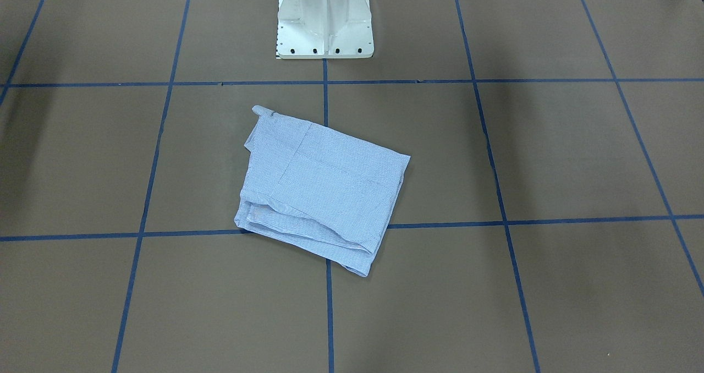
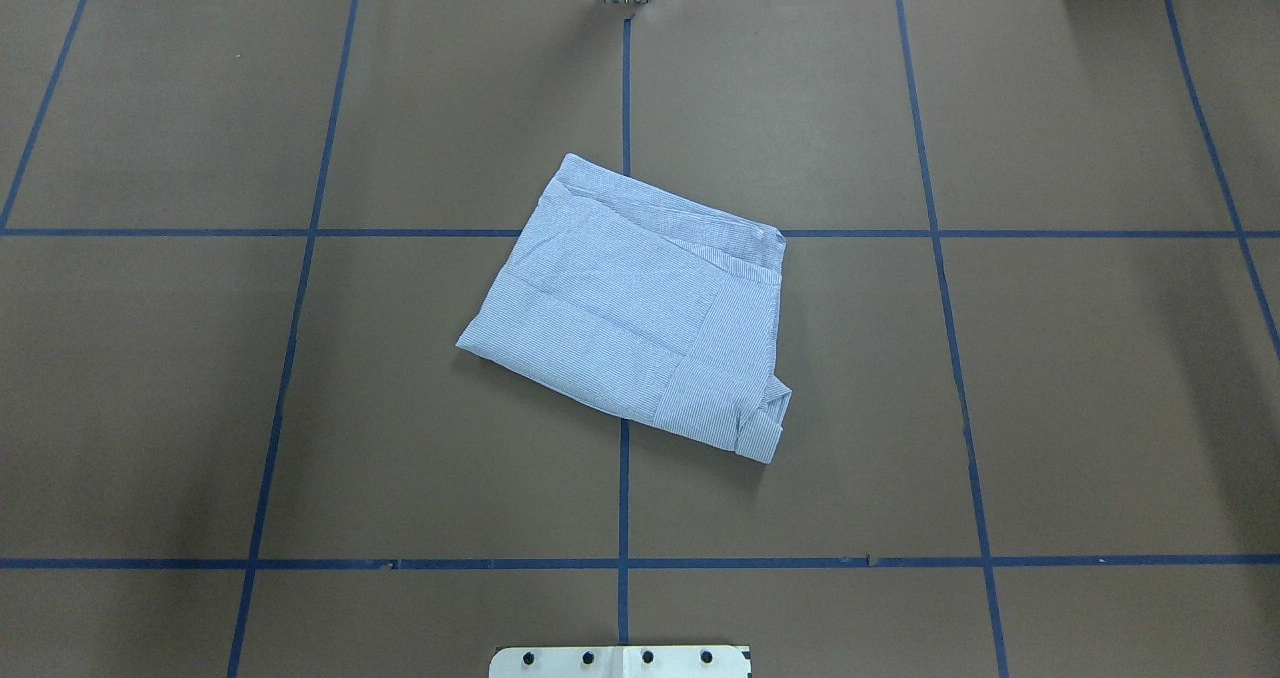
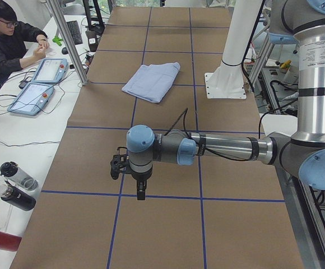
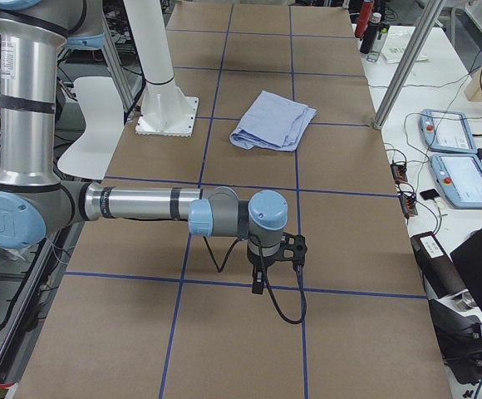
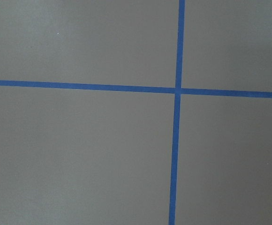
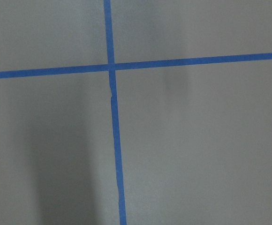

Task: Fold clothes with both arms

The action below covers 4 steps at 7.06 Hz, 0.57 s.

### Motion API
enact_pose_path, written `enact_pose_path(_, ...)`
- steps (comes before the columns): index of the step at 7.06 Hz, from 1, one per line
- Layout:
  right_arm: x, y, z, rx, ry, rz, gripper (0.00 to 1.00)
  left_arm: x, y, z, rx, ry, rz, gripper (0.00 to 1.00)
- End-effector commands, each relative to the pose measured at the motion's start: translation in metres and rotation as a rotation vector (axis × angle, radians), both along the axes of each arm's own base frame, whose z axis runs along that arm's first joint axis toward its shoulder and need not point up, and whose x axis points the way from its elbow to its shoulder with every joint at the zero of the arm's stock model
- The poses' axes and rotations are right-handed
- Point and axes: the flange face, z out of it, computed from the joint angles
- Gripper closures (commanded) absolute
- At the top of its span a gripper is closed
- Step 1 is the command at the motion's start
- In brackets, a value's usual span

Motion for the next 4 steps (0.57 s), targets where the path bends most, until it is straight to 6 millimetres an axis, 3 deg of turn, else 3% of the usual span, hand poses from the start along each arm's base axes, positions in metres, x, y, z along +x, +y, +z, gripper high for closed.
enact_pose_path(1, 0.0063, 0.0112, 0.0043, -0.005, 0.002, 0.015, 0.00, 0.0001, -0.0003, -0.0008, 0.001, -0.001, 0.000, 0.01)
enact_pose_path(4, 0.0051, 0.0116, 0.0055, -0.011, -0.015, 0.016, 0.00, 0.0001, -0.0011, -0.0017, 0.005, -0.001, 0.001, 0.01)
